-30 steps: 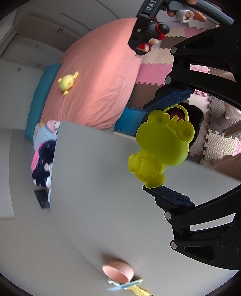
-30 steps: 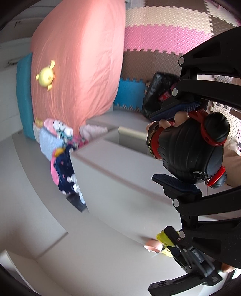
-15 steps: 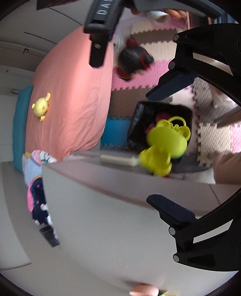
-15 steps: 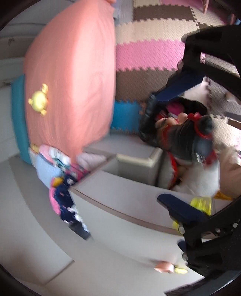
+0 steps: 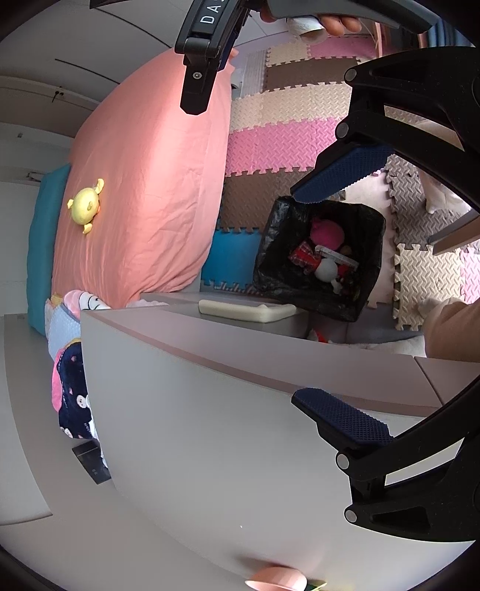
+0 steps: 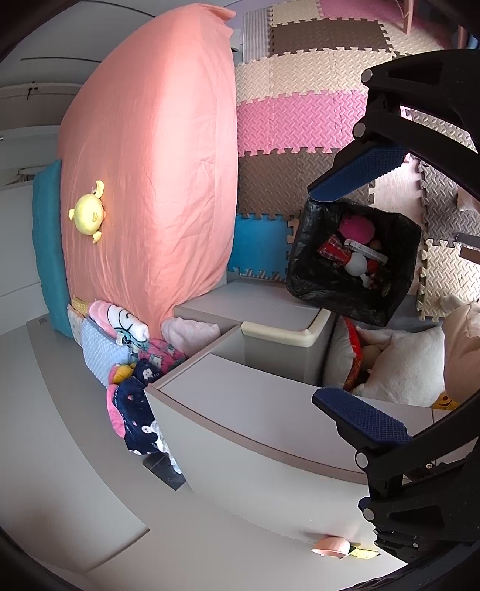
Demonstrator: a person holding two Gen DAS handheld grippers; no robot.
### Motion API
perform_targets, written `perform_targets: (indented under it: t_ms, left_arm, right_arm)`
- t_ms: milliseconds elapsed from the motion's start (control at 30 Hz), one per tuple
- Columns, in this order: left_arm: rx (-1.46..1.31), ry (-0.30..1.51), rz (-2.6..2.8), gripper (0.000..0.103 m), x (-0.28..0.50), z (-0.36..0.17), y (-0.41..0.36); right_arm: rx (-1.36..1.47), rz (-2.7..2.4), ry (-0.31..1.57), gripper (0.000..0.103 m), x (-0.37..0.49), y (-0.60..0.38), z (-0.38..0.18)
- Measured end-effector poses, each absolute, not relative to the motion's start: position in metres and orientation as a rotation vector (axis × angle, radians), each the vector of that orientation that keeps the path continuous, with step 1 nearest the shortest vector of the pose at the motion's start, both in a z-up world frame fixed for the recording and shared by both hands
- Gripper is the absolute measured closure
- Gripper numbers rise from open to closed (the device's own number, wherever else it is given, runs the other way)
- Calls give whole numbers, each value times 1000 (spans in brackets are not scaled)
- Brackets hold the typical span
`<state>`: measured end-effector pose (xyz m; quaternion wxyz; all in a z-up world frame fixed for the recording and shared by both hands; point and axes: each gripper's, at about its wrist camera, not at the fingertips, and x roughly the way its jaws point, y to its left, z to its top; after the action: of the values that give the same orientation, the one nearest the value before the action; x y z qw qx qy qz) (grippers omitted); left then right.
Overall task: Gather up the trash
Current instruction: 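Move both tools back over the table toward the pink bowl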
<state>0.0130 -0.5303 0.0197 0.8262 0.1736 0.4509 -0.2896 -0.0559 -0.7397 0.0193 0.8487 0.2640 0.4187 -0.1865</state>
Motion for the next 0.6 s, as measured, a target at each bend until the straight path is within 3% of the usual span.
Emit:
perform_targets:
  t_ms: [600]
  left_arm:
    - [271, 915, -548, 6, 42, 42, -457]
  right_arm:
    - [475, -284, 885, 3, -17, -668, 38]
